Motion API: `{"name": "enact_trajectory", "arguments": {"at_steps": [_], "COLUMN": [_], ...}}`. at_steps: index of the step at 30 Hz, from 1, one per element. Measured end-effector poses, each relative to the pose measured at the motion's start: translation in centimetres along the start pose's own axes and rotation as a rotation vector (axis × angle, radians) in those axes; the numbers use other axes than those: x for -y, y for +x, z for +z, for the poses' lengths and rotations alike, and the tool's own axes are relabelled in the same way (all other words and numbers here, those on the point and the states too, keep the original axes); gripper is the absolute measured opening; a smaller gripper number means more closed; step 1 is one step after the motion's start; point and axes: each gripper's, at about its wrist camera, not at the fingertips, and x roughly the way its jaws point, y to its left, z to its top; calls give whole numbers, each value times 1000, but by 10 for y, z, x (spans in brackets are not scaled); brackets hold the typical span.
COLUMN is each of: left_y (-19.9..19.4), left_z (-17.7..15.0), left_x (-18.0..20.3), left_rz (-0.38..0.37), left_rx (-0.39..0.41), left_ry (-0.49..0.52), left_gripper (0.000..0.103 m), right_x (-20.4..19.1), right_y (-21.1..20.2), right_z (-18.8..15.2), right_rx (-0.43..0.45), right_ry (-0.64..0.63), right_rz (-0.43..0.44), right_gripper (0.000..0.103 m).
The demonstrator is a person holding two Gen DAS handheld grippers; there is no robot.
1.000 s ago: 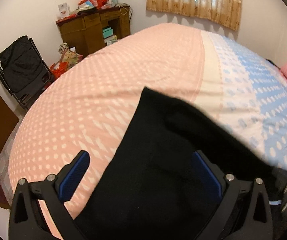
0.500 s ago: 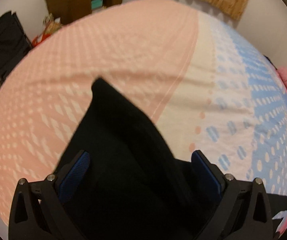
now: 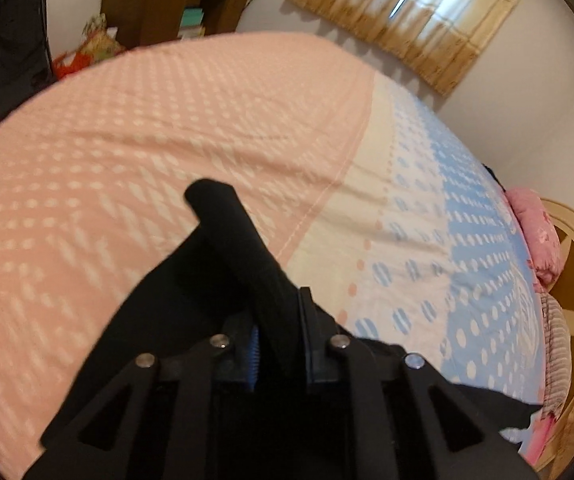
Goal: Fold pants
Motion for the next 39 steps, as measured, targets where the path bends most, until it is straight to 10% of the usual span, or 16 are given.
{"name": "enact_trajectory", "arguments": {"at_steps": [9,39], "left_y": [-48,-32], "left_z": [-42,-94], "left_x": [1,-24], "left_rz": [61,278], "left_rx": [132,171], "left_ry": [97,230], "left_gripper": [17,28], "right_x": [-31,-97], "right_y": [-36,-16], "right_z": [-17,-79], "right_rx": [3,-130], "right_ry": [-14,-171], "right_rz": [12,-22], "right_gripper": [3,6]}}
